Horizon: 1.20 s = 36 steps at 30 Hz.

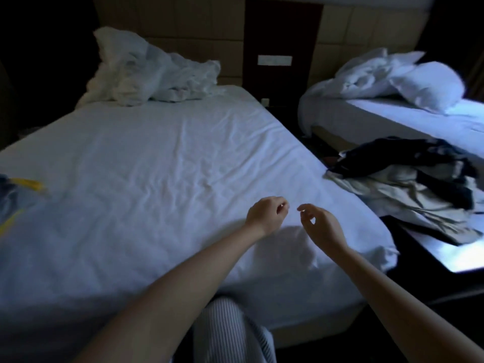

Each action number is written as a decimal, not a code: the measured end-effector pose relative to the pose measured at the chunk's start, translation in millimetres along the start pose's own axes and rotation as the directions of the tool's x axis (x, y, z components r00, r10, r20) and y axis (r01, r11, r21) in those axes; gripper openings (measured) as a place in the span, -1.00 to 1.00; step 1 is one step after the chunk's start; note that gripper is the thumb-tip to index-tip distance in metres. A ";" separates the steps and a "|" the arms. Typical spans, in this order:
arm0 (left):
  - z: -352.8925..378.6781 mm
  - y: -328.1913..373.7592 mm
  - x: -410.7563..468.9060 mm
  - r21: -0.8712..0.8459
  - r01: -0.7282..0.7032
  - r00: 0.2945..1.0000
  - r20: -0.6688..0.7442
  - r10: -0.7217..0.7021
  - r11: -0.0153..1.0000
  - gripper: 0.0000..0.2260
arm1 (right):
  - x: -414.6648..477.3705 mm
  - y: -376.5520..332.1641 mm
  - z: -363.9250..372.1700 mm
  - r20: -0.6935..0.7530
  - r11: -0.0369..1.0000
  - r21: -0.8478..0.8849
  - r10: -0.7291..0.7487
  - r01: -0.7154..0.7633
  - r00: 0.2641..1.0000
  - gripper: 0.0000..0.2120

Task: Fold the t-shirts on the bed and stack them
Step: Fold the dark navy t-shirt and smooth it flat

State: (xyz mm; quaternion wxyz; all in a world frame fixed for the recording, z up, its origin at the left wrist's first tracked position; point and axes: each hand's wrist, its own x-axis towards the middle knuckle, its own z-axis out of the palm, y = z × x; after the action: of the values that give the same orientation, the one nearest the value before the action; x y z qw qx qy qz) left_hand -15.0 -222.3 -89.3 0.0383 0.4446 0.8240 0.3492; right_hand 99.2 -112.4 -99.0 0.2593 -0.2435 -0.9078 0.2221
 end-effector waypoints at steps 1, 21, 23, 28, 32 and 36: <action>10.0 10.7 10.2 -0.001 -0.005 1.000 0.006 0.005 1.000 -0.80 | -0.9 12.0 -6.4 -0.020 1.000 -0.006 0.020 -0.020 1.000 -0.82; 108.8 38.4 81.9 0.212 0.064 0.996 -0.072 -0.049 0.975 -0.80 | 129.8 130.3 -42.6 -0.207 0.920 -0.264 0.239 -0.289 0.949 -0.65; 112.3 36.1 81.6 0.209 0.067 0.992 -0.114 -0.044 0.976 -0.81 | 151.2 143.7 -33.1 -0.202 0.893 -0.292 0.292 -0.342 0.935 -0.54; 117.7 33.0 83.5 0.196 0.087 0.987 -0.148 -0.058 0.977 -0.82 | 189.7 173.2 -10.1 -0.115 0.840 -0.389 0.363 -0.378 0.925 -0.53; 121.2 29.4 83.4 0.178 0.089 0.985 -0.160 -0.060 0.980 -0.82 | 195.2 181.4 1.0 -0.235 0.878 -0.169 0.405 -0.448 0.884 -0.74; 120.8 30.0 84.8 0.159 0.103 0.983 -0.169 -0.075 0.982 -0.82 | 179.2 151.8 20.8 -0.300 0.955 0.161 0.289 -0.250 0.909 -0.87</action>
State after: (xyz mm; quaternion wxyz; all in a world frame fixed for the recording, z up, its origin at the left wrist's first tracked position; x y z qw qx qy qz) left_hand 0.3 -81.7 -141.0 -0.0505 0.3791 0.8698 0.3116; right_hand 3.0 100.6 -130.3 0.3839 -0.3836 -0.7964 0.2668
